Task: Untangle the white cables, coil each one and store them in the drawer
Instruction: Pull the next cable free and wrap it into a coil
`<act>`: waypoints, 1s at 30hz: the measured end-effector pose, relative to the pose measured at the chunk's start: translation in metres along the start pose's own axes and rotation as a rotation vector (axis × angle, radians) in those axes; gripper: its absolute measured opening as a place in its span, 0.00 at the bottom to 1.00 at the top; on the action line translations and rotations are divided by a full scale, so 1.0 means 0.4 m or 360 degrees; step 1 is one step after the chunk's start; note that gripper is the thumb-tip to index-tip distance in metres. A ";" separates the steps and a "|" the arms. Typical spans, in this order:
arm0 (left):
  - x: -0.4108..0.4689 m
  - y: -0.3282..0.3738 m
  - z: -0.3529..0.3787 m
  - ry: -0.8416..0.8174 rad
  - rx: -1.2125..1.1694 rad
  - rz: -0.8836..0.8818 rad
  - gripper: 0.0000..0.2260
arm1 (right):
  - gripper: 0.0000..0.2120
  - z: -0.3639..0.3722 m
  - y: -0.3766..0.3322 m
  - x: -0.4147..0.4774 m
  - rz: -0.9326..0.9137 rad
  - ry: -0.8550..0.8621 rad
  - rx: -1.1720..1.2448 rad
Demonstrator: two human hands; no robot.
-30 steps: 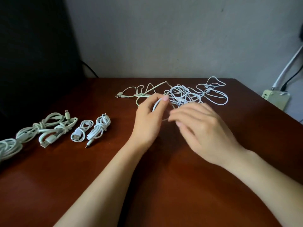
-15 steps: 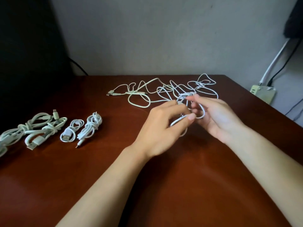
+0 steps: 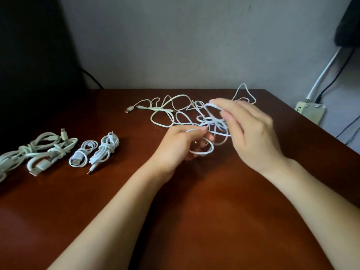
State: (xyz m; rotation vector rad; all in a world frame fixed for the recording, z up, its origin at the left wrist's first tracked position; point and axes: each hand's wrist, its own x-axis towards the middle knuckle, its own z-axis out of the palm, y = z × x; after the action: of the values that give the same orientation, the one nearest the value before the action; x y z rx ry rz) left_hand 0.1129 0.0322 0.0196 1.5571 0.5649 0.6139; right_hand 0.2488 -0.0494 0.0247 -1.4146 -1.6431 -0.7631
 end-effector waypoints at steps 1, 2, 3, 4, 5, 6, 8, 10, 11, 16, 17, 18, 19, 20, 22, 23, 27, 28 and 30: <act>-0.001 0.004 -0.003 0.0011 -0.0057 -0.0048 0.13 | 0.13 -0.001 -0.005 0.000 -0.0084 -0.0050 0.0011; 0.001 0.006 -0.006 0.0027 -0.0130 -0.0086 0.14 | 0.13 -0.002 -0.010 0.001 -0.0149 -0.0096 0.0035; 0.002 0.008 -0.010 0.0051 -0.0207 -0.0117 0.14 | 0.13 -0.002 -0.017 0.002 -0.0195 -0.0135 0.0064; 0.003 0.009 -0.014 0.0080 -0.0266 -0.0135 0.15 | 0.12 0.001 -0.024 0.001 -0.0232 -0.0163 0.0094; 0.004 0.009 -0.017 0.0108 -0.0284 -0.0141 0.16 | 0.11 0.004 -0.031 0.000 -0.0273 -0.0185 0.0113; 0.006 0.010 -0.020 0.0119 -0.0272 -0.0141 0.17 | 0.11 0.009 -0.038 -0.002 -0.0323 -0.0203 0.0114; 0.005 0.015 -0.027 0.0052 -0.0265 -0.0182 0.21 | 0.10 0.016 -0.047 -0.005 -0.0425 -0.0235 0.0098; 0.003 0.026 -0.037 -0.0102 -0.0329 -0.0298 0.24 | 0.09 0.020 -0.049 -0.008 -0.0487 -0.0271 0.0106; 0.000 0.029 -0.043 -0.0160 -0.0343 -0.0351 0.24 | 0.09 0.022 -0.049 -0.010 -0.0508 -0.0292 0.0108; -0.002 0.004 -0.072 -0.0369 -0.0193 -0.0162 0.06 | 0.08 0.024 -0.051 -0.014 -0.0517 -0.0339 0.0224; -0.003 0.001 -0.077 -0.0421 -0.0229 -0.0148 0.07 | 0.08 0.021 -0.050 -0.012 -0.0492 -0.0319 0.0265; -0.004 -0.001 -0.081 -0.0446 -0.0269 -0.0138 0.07 | 0.09 0.016 -0.048 -0.011 -0.0459 -0.0283 0.0292; -0.005 -0.002 -0.085 -0.0447 -0.0303 -0.0127 0.08 | 0.10 0.011 -0.044 -0.008 -0.0416 -0.0228 0.0291; -0.004 -0.004 -0.089 -0.0443 -0.0332 -0.0116 0.10 | 0.11 0.006 -0.037 -0.006 -0.0364 -0.0159 0.0265; -0.001 -0.006 -0.094 -0.0414 -0.0415 -0.0077 0.11 | 0.12 -0.001 -0.020 -0.005 -0.0245 -0.0043 0.0203; 0.001 -0.009 -0.099 -0.0389 -0.0468 -0.0045 0.11 | 0.12 -0.003 -0.011 -0.005 -0.0177 -0.0015 0.0192; 0.010 -0.017 -0.114 -0.0279 -0.0588 0.0034 0.08 | 0.12 0.005 0.010 -0.016 0.0115 -0.0128 0.0289; 0.009 -0.017 -0.115 -0.0282 -0.0593 0.0047 0.08 | 0.13 0.010 0.010 -0.019 0.0210 -0.0178 0.0324; 0.005 -0.015 -0.116 -0.0325 -0.0593 0.0081 0.08 | 0.16 0.020 0.004 -0.025 0.0383 -0.0278 0.0389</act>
State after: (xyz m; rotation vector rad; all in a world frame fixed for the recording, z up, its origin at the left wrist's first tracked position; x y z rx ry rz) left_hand 0.0828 0.0679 0.0162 1.2647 0.2400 0.5545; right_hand 0.2493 -0.0471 0.0120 -1.4981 -1.5959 -0.2975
